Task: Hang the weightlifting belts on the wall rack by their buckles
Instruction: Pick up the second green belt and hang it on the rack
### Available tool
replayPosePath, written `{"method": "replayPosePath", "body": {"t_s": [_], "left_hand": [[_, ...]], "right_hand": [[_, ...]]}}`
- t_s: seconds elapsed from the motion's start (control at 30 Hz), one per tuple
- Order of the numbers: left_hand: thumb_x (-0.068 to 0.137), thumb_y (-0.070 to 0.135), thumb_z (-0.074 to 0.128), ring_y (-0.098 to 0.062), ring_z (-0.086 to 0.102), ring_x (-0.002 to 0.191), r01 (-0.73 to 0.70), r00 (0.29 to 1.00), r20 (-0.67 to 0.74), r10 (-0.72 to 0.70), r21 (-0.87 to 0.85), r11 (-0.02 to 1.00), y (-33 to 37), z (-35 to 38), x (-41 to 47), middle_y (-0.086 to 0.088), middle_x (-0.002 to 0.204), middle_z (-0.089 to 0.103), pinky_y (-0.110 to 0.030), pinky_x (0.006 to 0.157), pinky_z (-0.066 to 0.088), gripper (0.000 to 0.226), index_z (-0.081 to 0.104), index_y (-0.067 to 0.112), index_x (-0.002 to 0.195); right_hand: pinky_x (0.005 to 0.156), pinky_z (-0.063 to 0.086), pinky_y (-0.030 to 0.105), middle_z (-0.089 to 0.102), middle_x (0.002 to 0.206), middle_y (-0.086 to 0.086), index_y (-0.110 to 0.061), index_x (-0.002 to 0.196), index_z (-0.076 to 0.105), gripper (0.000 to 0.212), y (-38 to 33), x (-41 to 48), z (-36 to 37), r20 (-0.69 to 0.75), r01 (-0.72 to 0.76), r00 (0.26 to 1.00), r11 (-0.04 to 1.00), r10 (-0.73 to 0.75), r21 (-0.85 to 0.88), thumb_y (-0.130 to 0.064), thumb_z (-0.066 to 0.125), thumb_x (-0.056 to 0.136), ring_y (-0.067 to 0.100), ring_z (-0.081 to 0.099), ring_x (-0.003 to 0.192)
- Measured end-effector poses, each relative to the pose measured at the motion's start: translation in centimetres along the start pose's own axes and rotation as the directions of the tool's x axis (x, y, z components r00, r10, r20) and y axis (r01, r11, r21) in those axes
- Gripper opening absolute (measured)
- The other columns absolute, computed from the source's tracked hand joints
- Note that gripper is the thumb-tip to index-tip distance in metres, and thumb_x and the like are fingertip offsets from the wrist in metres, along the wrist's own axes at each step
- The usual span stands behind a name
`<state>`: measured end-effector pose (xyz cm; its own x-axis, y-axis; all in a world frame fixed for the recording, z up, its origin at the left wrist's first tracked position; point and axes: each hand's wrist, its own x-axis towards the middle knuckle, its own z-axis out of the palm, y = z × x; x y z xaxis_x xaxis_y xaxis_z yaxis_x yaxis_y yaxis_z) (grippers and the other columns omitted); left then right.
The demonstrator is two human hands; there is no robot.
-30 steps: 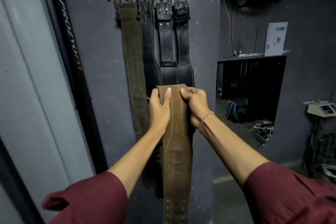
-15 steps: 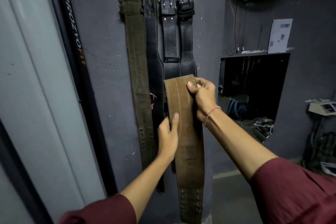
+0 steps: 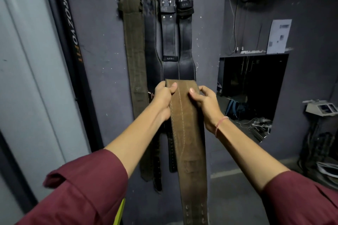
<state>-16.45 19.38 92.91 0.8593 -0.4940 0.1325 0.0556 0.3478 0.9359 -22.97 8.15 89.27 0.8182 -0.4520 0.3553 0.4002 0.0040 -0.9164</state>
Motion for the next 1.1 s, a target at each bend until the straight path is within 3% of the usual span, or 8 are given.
{"method": "replayPosePath", "body": {"t_s": [0.07,0.13,0.33,0.47,0.6,0.73,0.87,1.1], "left_hand": [[0.098,-0.001,0.049,-0.022,0.066,0.073,-0.110,0.993,0.038,0.111,-0.016,0.994,-0.9,0.1,-0.8,-0.011,0.088,0.067,-0.034,0.061,0.061,0.018,0.056,0.007,0.112],[0.094,-0.003,0.051,-0.022,0.070,0.077,-0.138,0.987,0.080,0.141,-0.042,0.990,-1.3,-0.1,-1.3,-0.010,0.091,0.071,-0.034,0.066,0.061,0.023,0.060,0.008,0.112],[0.096,0.063,0.040,-0.029,0.070,0.079,0.228,0.974,0.019,-0.227,-0.062,0.972,1.3,-1.3,-0.3,-0.016,0.081,0.076,-0.040,0.073,0.053,0.065,0.072,0.007,0.096],[0.102,0.039,0.045,-0.033,0.066,0.091,0.291,0.953,-0.059,-0.297,-0.083,0.953,0.4,-1.4,0.3,-0.020,0.099,0.070,-0.045,0.076,0.052,0.042,0.064,0.003,0.115],[0.088,0.011,0.059,-0.036,0.070,0.103,0.151,0.984,-0.081,-0.161,-0.117,0.982,-0.8,-1.2,0.9,-0.023,0.117,0.070,-0.045,0.079,0.058,0.042,0.059,0.000,0.129],[0.086,0.026,0.071,-0.030,0.072,0.101,-0.021,0.986,-0.166,-0.004,-0.150,0.988,-0.3,-1.0,1.5,-0.018,0.116,0.071,-0.038,0.072,0.060,0.053,0.054,0.005,0.131],[0.096,0.008,0.057,-0.025,0.067,0.091,-0.169,0.974,-0.158,0.164,-0.020,0.985,-0.4,0.3,0.5,-0.014,0.102,0.065,-0.038,0.075,0.058,0.017,0.048,0.008,0.111],[0.093,-0.001,0.047,-0.032,0.055,0.114,-0.186,0.946,-0.264,0.188,0.031,0.982,-0.9,-0.1,0.8,-0.007,0.101,0.052,-0.054,0.102,0.047,0.026,0.039,0.024,0.092]], "right_hand": [[0.078,0.058,0.038,0.072,0.105,0.012,-0.012,0.110,0.060,0.040,-0.7,0.7,0.1,-0.026,-0.072,0.997,0.997,0.072,-0.003,-0.043,0.069,0.087,0.026,0.071,0.094],[0.076,0.058,0.037,0.070,0.106,0.013,-0.015,0.113,0.057,0.029,-1.2,1.2,0.1,-0.065,-0.042,0.997,0.999,0.041,-0.005,-0.032,0.068,0.091,0.027,0.068,0.092],[0.062,0.057,0.033,0.070,0.094,0.017,-0.013,0.116,0.051,0.030,-0.2,-0.2,0.9,0.039,0.097,0.994,0.992,-0.100,0.082,-0.001,0.063,0.092,0.022,0.069,0.072],[0.060,0.059,0.034,0.071,0.089,0.017,-0.009,0.121,0.047,0.035,0.9,-1.1,0.2,0.024,0.076,0.997,0.991,-0.079,0.112,0.002,0.062,0.092,0.022,0.070,0.069],[0.061,0.057,0.033,0.071,0.089,0.015,-0.010,0.114,0.050,0.027,1.9,-1.3,-1.2,0.012,0.021,1.000,0.999,-0.022,0.049,0.000,0.061,0.092,0.020,0.069,0.069],[0.075,0.056,0.034,0.072,0.098,0.012,-0.008,0.100,0.061,0.011,2.6,-0.8,-1.9,0.048,0.042,0.998,0.999,-0.040,-0.034,-0.015,0.064,0.093,0.022,0.069,0.085],[0.083,0.059,0.039,0.073,0.104,0.018,0.001,0.107,0.063,0.020,1.9,0.6,-1.3,0.054,0.089,0.995,0.996,-0.088,-0.009,-0.014,0.065,0.093,0.027,0.071,0.092],[0.079,0.060,0.038,0.076,0.103,0.012,0.003,0.106,0.070,0.023,10.2,-4.7,-4.0,0.156,-0.071,0.984,0.994,0.083,-0.084,0.004,0.072,0.082,0.021,0.074,0.092]]}}
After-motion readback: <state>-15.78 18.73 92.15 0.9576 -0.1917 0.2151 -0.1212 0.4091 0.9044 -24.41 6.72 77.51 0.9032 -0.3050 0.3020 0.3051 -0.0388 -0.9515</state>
